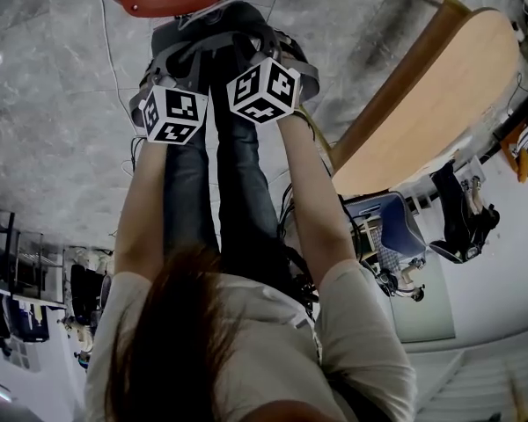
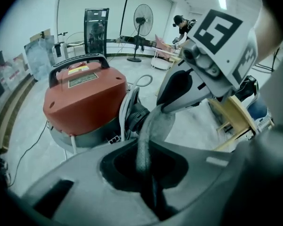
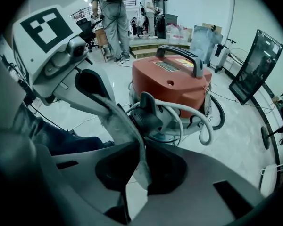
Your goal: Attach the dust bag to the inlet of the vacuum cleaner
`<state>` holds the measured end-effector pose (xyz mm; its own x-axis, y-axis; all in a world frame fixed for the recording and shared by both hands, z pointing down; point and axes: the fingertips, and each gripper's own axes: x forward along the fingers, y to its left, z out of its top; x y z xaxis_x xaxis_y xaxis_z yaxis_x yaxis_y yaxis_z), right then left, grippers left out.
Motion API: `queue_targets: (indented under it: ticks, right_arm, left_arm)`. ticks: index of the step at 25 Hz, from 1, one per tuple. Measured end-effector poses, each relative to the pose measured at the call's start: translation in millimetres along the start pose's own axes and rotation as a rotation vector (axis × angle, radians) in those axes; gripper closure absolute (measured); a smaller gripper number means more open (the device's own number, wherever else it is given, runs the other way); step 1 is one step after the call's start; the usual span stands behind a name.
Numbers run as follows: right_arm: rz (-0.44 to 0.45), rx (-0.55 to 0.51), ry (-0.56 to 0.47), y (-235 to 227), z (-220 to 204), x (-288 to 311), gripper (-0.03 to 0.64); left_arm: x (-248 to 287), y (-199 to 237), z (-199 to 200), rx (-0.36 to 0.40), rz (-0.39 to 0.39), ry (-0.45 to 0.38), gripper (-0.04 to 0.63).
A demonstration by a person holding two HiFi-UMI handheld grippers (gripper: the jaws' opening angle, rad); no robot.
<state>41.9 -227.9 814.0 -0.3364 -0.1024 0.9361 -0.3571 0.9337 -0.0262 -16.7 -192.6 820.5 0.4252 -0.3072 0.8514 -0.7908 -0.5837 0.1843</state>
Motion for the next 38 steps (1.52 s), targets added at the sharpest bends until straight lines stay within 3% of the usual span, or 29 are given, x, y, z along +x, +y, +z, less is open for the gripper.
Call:
queue_targets:
  ticks: [10, 15, 19, 27, 34, 38]
  right_arm:
    - [-0.049, 0.167, -0.028, 6, -12, 0, 0.575]
    - [-0.046, 0.104, -0.003, -4, -5, 5, 0.572]
    - [-0.035, 0.082, -0.003, -6, 0, 5, 0.572]
    - [-0.095, 0.247, -0.048, -5, -10, 1, 0.572]
    - [-0.055, 0.117, 0.010, -7, -1, 4, 0.569]
    - [-0.064, 0.126, 0.001, -8, 0, 4, 0.569]
  left_arm:
    - [7, 9, 15, 0.120, -0.046, 0.006, 0.565]
    - [3, 5, 9, -0.011, -0.004, -0.044, 0.565]
    - [1, 5, 8, -0.005, 0.004, -0.045, 0.565]
    - [8, 12, 20, 0.007, -0.096, -0.022, 0.551]
    - [2, 8, 13, -0.120, -0.081, -0.074, 0.552]
    - [3, 9, 14, -0.084, -0.073, -0.065, 0.552]
